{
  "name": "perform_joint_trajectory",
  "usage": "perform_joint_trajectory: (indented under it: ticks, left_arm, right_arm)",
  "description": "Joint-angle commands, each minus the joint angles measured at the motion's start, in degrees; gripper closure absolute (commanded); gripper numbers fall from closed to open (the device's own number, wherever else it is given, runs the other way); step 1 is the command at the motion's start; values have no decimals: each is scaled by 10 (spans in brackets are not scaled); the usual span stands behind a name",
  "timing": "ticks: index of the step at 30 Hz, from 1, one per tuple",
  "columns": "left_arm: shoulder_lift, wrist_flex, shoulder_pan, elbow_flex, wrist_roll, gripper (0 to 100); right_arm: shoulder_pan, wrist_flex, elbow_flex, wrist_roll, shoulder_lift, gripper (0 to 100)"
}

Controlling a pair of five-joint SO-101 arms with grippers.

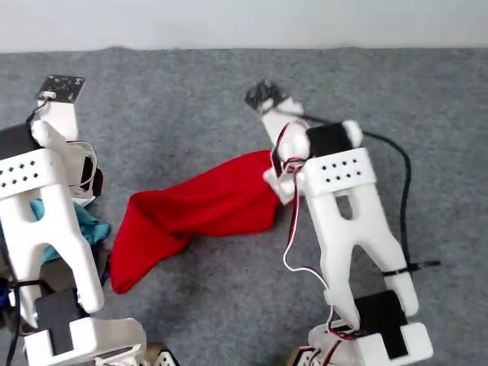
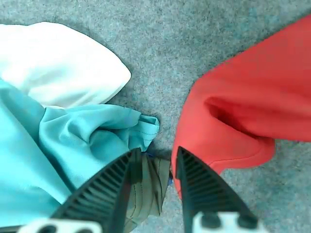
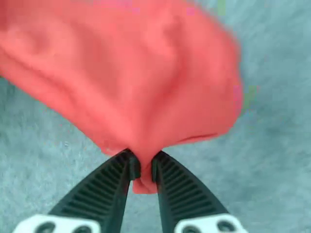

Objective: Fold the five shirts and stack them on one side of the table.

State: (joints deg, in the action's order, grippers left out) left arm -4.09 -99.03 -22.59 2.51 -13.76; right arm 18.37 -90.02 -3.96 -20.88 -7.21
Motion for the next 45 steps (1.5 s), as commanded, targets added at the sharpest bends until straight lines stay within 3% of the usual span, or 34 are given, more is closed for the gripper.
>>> perform_joint_trajectory:
  ticks: [1, 9, 18, 27, 38, 45]
  left_arm:
    - [-29, -16, 19, 0, -5, 878]
    - [-96, -11, 111, -72, -18, 878]
    - [-145, 11, 63, -139, -18, 878]
    - [-175, 7, 31, -143, -18, 878]
    - [-207, -7, 48, -147, -18, 878]
    - [-270, -13, 216, -200, -29, 878]
  right_arm:
    - [-3, -30, -124, 2, -32, 989]
    - [38, -36, -265, -15, -38, 989]
    - [160, -13, -416, -67, -32, 989]
    - [166, 47, -433, -81, -22, 989]
    - [-3, -54, -403, -76, 144, 989]
    - [-46, -110, -403, -76, 183, 989]
